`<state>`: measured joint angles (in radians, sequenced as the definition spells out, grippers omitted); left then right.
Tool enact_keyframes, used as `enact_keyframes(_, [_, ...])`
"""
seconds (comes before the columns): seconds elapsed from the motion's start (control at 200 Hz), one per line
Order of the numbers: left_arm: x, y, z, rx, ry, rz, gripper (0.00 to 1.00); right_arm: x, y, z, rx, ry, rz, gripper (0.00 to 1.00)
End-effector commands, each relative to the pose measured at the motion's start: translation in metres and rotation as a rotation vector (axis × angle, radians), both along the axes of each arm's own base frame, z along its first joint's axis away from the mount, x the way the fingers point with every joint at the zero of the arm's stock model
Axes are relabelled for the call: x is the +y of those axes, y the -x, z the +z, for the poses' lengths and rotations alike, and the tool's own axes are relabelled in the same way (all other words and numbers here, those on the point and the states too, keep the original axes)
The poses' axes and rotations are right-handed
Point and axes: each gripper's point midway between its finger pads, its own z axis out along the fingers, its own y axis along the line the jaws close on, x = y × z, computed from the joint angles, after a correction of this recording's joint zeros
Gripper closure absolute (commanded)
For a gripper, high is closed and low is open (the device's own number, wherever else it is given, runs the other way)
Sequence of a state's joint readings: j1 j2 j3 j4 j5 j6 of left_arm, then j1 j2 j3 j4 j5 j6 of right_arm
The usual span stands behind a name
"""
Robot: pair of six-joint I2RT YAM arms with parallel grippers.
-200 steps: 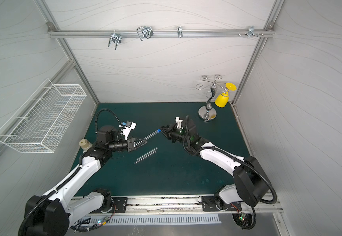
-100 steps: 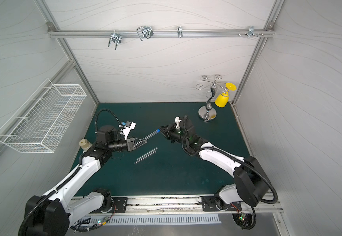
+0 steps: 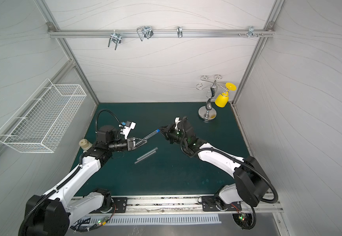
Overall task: Insert stoppers into test tubes
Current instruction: Insert the stopper into the test tube.
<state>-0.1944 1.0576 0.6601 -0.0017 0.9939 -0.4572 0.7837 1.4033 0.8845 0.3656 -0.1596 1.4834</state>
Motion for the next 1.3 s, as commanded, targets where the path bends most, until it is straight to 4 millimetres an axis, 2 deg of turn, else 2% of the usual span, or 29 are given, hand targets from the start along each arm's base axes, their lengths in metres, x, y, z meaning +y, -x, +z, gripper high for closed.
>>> enact_keyframes(0.0, [-0.001,-0.017,0.027,-0.094,0.014,0.035,1.00,0.027,0.036,0.007,0.010,-0.029,0.150,0.87])
enact_keyframes(0.515, [-0.003,-0.015,0.028,-0.108,0.022,0.017,1.00,0.044,0.048,-0.001,0.037,-0.034,0.197,0.87])
enact_keyframes(0.655, [-0.003,-0.013,0.027,-0.114,0.023,0.009,1.00,0.042,0.047,-0.001,0.031,-0.030,0.194,0.86])
enact_keyframes(0.72, [-0.003,-0.012,0.027,-0.118,0.022,0.003,1.00,0.037,0.044,0.002,0.021,-0.028,0.189,0.83])
enact_keyframes(0.83, [-0.004,-0.009,0.027,-0.128,0.021,-0.015,1.00,0.023,0.036,0.011,-0.002,-0.030,0.174,0.73])
enact_keyframes(0.965, [-0.005,-0.005,0.026,-0.137,0.021,-0.040,1.00,-0.002,0.030,0.022,-0.052,-0.004,0.138,0.67])
enact_keyframes(1.135, [-0.007,0.003,0.026,-0.155,0.012,-0.086,1.00,-0.044,0.029,0.029,-0.115,0.045,0.104,0.57])
enact_keyframes(1.225, [-0.007,0.009,0.027,-0.172,0.009,-0.128,1.00,-0.070,0.030,0.028,-0.149,0.080,0.093,0.55])
enact_keyframes(1.29, [-0.008,0.015,0.027,-0.186,0.006,-0.164,1.00,-0.086,0.030,0.034,-0.206,0.095,0.111,0.54])
